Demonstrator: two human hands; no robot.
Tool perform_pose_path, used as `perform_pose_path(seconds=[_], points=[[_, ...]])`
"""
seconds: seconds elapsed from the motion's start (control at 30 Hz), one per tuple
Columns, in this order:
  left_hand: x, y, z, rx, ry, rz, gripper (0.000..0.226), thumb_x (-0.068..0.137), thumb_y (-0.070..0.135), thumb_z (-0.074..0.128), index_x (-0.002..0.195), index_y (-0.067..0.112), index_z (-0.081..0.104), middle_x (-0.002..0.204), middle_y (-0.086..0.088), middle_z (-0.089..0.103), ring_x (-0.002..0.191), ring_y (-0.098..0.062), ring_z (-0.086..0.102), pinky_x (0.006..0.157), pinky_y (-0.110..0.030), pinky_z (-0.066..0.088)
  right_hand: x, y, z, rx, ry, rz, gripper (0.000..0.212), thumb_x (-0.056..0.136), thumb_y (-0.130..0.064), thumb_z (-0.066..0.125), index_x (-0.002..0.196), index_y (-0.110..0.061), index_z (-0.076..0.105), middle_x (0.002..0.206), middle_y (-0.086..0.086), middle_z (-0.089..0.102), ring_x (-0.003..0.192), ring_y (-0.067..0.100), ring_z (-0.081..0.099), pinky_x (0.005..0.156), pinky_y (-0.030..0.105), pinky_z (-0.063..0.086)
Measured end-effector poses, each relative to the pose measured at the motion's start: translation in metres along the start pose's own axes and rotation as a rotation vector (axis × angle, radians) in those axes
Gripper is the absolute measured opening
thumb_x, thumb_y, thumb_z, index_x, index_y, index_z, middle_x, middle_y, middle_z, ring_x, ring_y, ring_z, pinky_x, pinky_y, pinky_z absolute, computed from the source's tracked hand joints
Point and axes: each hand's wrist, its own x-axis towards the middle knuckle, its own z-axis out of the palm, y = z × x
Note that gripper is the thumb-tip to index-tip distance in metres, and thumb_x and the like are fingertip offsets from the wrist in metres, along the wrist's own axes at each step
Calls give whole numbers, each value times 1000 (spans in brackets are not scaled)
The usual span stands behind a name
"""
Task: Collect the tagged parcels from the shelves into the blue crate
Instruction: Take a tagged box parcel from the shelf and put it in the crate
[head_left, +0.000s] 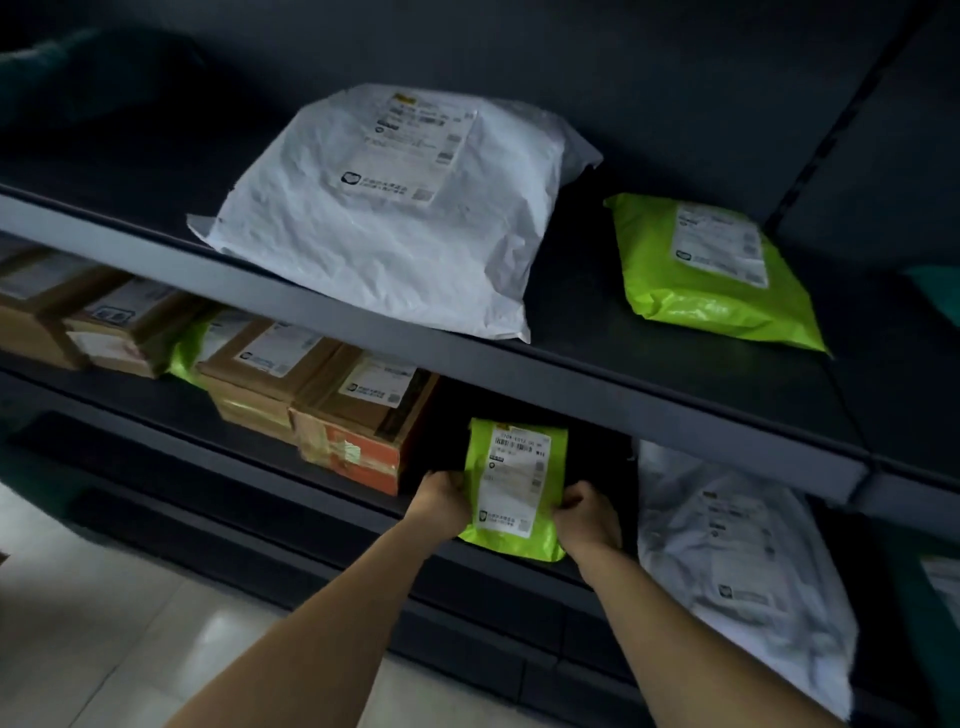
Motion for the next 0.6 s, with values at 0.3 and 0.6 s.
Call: perform_pose_path(seconds=[0.3, 0.6], points=[[-8, 25, 8, 132, -221, 131, 51, 91, 5, 43, 141, 10, 39, 134, -16, 51, 109, -31, 58, 91, -41, 51, -9, 8, -13, 60, 78, 38, 27, 91, -26, 57, 115, -14, 62, 112, 6, 68, 91, 23, 63, 67, 24, 41], [-10, 36, -14, 325, -127, 202, 45, 96, 22, 50, 140, 25, 48, 141, -8, 52, 115, -25, 60, 93, -34, 51, 6, -17, 0, -141, 37, -114, 53, 89, -37, 58, 137, -15, 48, 135, 12, 55, 123, 31, 52, 94, 34, 47]])
